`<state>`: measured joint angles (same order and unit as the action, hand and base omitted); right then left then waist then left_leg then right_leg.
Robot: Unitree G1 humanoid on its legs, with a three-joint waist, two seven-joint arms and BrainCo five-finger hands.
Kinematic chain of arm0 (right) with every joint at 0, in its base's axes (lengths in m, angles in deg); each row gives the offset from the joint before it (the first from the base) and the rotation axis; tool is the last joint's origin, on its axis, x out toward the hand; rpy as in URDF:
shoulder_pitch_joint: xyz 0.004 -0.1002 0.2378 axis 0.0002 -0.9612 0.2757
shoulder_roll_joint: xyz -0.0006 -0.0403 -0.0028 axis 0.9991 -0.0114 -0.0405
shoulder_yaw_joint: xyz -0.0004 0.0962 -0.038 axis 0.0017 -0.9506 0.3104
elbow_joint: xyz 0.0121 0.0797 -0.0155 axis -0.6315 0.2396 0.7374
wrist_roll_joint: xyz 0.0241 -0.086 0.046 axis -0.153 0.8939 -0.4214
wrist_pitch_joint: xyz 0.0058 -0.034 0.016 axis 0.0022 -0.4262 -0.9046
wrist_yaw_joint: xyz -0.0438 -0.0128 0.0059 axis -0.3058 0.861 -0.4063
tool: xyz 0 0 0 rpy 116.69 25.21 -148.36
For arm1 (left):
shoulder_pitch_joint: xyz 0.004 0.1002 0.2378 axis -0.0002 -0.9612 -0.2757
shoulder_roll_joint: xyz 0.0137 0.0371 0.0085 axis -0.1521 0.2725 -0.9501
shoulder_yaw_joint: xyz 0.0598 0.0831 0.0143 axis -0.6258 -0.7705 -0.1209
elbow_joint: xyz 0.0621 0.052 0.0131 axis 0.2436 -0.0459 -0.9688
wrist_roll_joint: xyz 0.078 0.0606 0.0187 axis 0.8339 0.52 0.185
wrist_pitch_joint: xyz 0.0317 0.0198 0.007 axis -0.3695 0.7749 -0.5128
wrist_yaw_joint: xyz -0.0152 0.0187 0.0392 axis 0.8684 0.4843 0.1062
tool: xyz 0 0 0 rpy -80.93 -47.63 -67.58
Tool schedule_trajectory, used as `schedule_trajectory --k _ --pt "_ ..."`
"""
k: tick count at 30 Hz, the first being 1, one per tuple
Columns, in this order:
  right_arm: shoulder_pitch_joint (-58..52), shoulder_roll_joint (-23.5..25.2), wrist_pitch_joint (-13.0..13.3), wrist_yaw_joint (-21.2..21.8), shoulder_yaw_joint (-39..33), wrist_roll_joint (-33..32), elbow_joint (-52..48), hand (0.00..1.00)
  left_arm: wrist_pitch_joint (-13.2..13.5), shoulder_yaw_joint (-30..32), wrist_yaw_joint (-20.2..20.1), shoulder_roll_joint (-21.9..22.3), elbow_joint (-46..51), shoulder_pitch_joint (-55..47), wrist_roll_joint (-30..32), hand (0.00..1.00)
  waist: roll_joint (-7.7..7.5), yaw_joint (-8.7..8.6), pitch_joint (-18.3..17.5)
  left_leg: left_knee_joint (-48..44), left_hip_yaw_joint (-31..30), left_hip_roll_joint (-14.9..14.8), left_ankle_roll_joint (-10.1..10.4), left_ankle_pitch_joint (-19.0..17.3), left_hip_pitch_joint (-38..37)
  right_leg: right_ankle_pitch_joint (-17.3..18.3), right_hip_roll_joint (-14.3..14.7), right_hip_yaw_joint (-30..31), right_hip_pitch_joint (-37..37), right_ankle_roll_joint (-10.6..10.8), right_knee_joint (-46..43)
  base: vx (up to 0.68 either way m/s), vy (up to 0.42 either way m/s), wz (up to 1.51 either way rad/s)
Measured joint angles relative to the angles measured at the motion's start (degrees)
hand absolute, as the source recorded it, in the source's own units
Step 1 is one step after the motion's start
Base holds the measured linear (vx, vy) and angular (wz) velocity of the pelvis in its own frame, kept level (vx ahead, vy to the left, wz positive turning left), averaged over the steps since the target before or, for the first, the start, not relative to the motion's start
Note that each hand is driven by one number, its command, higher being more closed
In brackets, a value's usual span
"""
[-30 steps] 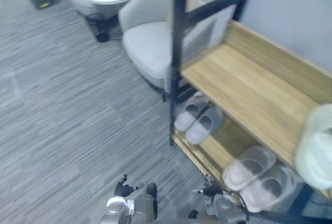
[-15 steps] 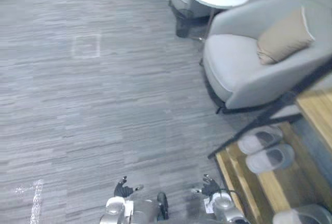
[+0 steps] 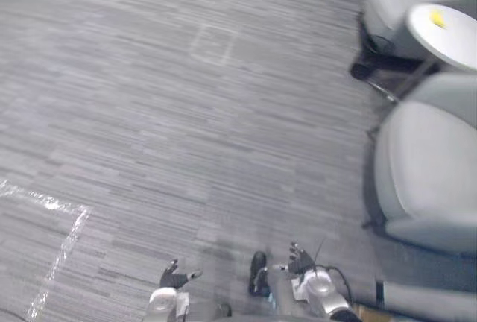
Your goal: Organize the slippers on the shoe rack
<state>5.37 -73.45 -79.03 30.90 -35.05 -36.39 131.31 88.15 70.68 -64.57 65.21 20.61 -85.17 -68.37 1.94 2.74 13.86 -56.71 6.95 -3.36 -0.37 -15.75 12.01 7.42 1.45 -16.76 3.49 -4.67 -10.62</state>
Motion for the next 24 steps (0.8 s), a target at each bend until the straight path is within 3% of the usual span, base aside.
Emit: schedule_trajectory --k 2,5,7,8,9,11,13,15,17,19,22,24 --pt "0.0 1.0 0.0 -0.2 0.3 -0.9 0.0 0.0 0.3 0.0 0.3 0.0 0.7 0.4 -0.1 0.0 -1.29 0.49 1.0 -0.1 1.9 -2.4 1.2 -2.3 2.6 1.9 -0.8 0.0 -5.1 0.0 0.4 0.53 -0.077 -0.07" --pt "1.1 1.4 0.2 -0.8 0.1 -1.0 -0.1 0.0 1.2 0.0 0.3 -0.2 2.4 1.4 -0.1 0.0 -3.1 0.84 1.6 10.7 3.0 -3.0 2.5 -3.4 10.7 4.8 -3.6 -0.9 -11.5 2.6 4.5 0.51 0.025 0.04" --pt "1.0 1.1 0.2 -1.2 -0.8 -1.0 0.1 0.0 1.3 0.0 0.2 0.1 2.6 2.2 -0.1 0.0 -2.68 1.02 1.4 26.5 3.4 -1.6 2.7 2.8 14.5 6.4 -4.8 -2.3 -15.5 5.2 7.9 0.63 0.168 0.21" --pt "1.0 0.9 0.2 -1.4 -0.8 -1.0 0.3 0.0 1.3 0.0 0.2 0.3 2.5 2.2 -0.5 0.0 -2.18 1.23 1.3 32.7 3.4 -1.2 1.3 9.7 14.7 7.0 -4.7 -2.3 -17.0 6.1 8.6 0.74 0.236 0.21" --pt "1.9 1.2 0.0 -1.6 -0.6 -1.0 1.2 0.0 1.3 0.1 0.3 -0.1 2.3 3.2 -1.2 0.0 -3.79 2.1 1.5 32.0 4.1 0.5 -1.4 12.0 14.1 7.6 -6.4 -1.6 -18.5 7.0 9.2 0.62 0.204 0.17" --pt "2.8 1.6 0.0 -1.5 -0.7 -0.9 1.2 0.0 1.3 0.7 0.2 -0.3 2.4 3.4 -1.6 0.0 -4.57 2.59 1.6 29.9 4.4 1.4 -3.0 9.4 14.2 5.2 -7.6 -0.6 -18.1 6.6 7.2 0.63 0.226 0.16" --pt "3.2 1.7 0.4 -1.3 -1.1 -0.8 1.0 0.0 1.3 1.8 0.3 0.1 2.3 3.2 -2.3 0.0 -4.67 3.53 1.5 25.7 5.0 1.5 -5.0 4.3 11.3 1.4 -9.4 3.3 -16.3 9.6 -4.0 0.65 0.271 0.05" --pt "2.6 1.7 0.4 -0.8 -1.3 -0.8 1.2 0.0 1.1 1.7 0.3 -0.1 0.7 2.7 -2.3 0.0 -4.71 3.43 1.6 27.1 4.4 2.3 -4.3 -1.0 4.1 -3.3 -11.7 7.6 -9.1 9.9 -27.5 0.49 0.198 0.1" --pt "1.8 1.6 0.3 -0.4 -1.3 -0.7 1.1 0.0 0.7 1.3 0.4 -0.5 -0.9 2.6 -2.3 0.0 -4.81 2.63 1.7 28.0 3.7 3.2 -5.3 -2.7 -1.9 -1.4 -13.3 8.5 -0.9 7.9 -46.7 0.53 0.14 0.2" --pt "0.8 1.7 0.3 0.0 -1.2 -0.7 1.0 0.0 0.4 1.4 0.5 -0.5 -1.7 1.9 -2.3 0.0 -4.24 1.78 2.0 31.7 3.0 3.2 -5.6 -3.4 -8.9 1.9 -13.0 7.0 5.3 5.5 -52.8 0.5 0.084 0.19" --pt "0.3 1.6 0.8 0.3 -1.3 -0.4 -0.2 0.0 -0.1 1.9 1.3 -0.3 -2.3 1.1 -2.3 0.0 -3.69 -0.46 2.1 39.2 0.1 2.9 -4.8 -4.7 -17.9 6.1 -10.2 2.3 14.3 6.1 -40.8 0.58 -0.004 0.36" --pt "0.2 1.1 0.9 0.2 -1.4 -0.4 -0.3 0.0 0.0 1.5 1.3 -0.3 -2.5 1.6 -2.2 0.0 -3.96 -1.01 1.9 41.7 -1.9 2.4 -4.8 -4.7 -21.9 3.9 -7.4 1.7 16.5 6.6 -21.5 0.48 -0.088 0.65"
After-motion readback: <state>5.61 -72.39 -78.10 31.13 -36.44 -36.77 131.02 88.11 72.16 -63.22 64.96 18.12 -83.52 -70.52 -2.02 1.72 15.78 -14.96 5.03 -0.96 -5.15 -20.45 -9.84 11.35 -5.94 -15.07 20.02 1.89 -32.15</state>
